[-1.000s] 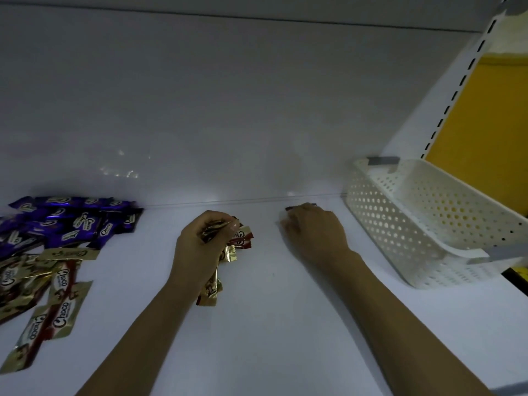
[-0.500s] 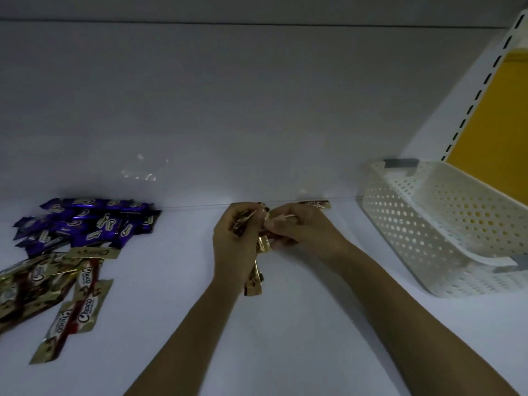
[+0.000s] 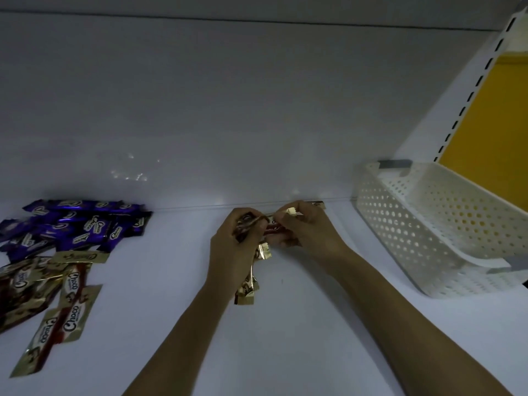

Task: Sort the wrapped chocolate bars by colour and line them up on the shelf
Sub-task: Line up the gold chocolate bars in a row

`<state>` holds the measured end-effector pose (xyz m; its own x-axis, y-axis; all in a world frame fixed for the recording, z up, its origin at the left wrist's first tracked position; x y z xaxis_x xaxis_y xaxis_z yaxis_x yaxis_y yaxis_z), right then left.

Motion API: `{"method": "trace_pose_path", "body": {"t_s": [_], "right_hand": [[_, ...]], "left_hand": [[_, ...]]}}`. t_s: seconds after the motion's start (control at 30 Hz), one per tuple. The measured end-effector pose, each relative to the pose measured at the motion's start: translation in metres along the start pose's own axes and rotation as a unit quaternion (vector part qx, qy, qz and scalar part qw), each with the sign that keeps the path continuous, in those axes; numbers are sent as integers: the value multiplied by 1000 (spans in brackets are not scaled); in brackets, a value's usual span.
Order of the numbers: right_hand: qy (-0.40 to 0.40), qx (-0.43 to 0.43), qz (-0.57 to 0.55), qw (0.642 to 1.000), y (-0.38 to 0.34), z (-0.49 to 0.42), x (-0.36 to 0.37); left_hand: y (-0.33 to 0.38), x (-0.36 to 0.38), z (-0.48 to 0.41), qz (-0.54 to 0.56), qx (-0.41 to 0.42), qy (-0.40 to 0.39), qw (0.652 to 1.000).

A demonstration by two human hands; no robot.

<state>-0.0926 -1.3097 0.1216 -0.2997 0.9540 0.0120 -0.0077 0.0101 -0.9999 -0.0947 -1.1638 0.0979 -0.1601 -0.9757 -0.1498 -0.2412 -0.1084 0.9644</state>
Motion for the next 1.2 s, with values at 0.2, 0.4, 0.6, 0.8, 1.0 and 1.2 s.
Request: {"method": "trace_pose_path", "body": {"t_s": [0.2,0.4,0.6,0.8,1.0,1.2], "right_hand": [[95,3,8,995,-1,2,-26],[111,39,348,930,1,0,-57],[169,80,573,798,-2,6,-50],[145,138,629,751,5,0,-49],[157,91,646,741,0,-1,-57],[109,157,652,734,12,-5,-70]], "left_hand": [[-1,1,1,-3,-7,-16,1000],[-4,-3,1,61,-17,2,998],[-2,-4,1,54,3,5,999],[-2,-3,1,55,0,8,998],[-1,-4,0,57,3,10,998],[-1,-3,0,53,-5,9,999]]}}
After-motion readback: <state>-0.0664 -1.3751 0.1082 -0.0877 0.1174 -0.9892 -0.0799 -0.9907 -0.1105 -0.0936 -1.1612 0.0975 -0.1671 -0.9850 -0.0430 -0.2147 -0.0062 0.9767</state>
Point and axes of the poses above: each hand's wrist, its own z-axis away from the middle knuckle, its own x-axis out of the palm, y = z × x, the point moved 6 cm from there along -z, towards the middle knuckle, and after that the axes turned 15 degrees about -y, right-handed, at the moved point
